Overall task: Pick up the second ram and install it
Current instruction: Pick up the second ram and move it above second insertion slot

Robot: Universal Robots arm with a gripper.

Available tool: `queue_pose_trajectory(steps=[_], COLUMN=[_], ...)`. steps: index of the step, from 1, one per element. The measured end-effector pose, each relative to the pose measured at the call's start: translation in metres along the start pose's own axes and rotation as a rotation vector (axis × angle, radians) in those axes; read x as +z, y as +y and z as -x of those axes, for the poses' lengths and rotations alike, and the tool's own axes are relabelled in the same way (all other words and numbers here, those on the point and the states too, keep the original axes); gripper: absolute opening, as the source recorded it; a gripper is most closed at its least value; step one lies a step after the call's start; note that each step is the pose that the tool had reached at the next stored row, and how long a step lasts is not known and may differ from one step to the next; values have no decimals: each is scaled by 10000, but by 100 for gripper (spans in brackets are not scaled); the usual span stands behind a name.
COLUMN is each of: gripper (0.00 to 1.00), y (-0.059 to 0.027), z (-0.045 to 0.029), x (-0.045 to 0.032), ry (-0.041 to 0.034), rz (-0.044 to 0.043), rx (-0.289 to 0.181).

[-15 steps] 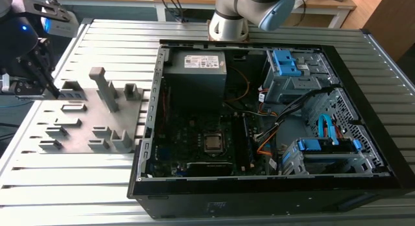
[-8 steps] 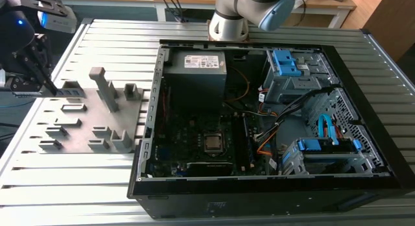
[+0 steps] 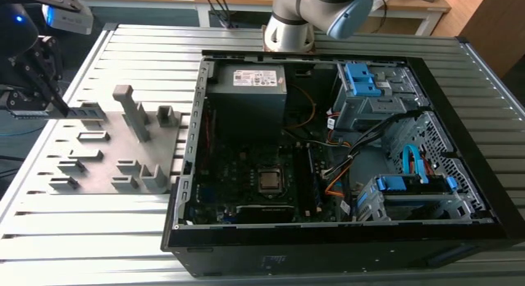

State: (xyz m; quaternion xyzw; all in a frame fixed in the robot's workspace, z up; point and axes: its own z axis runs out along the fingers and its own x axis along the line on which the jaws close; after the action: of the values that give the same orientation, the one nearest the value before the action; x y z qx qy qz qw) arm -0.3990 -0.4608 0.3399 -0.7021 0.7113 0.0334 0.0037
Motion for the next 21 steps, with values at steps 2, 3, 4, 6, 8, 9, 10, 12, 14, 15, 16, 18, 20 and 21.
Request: queue_pose_trajectory(steps=[2, 3, 4, 6, 8, 9, 10, 12, 14, 15, 16, 18, 20, 21], gripper=[14, 14, 14, 14, 14, 14, 14, 14, 14, 14, 14, 14, 14, 14], y=[1, 2, 2, 3, 4, 5, 5, 6, 7, 8, 8, 9, 10, 10], z=[1, 2, 3, 4, 5, 6, 7, 8, 9, 10, 10, 11, 12, 13], x=[-25, -39, -52, -78, -102, -115, -128, -151, -171, -182, -193, -215, -236, -247], ry=[0, 0, 0, 0, 0, 0, 0, 0, -1, -1, 0, 0, 0, 0], rz=[-1, 0, 1, 1, -1, 0, 0, 0, -1, -1, -1, 0, 1, 0], rx=[0, 0, 0, 0, 0, 0, 0, 0, 0, 0, 0, 0, 0, 0])
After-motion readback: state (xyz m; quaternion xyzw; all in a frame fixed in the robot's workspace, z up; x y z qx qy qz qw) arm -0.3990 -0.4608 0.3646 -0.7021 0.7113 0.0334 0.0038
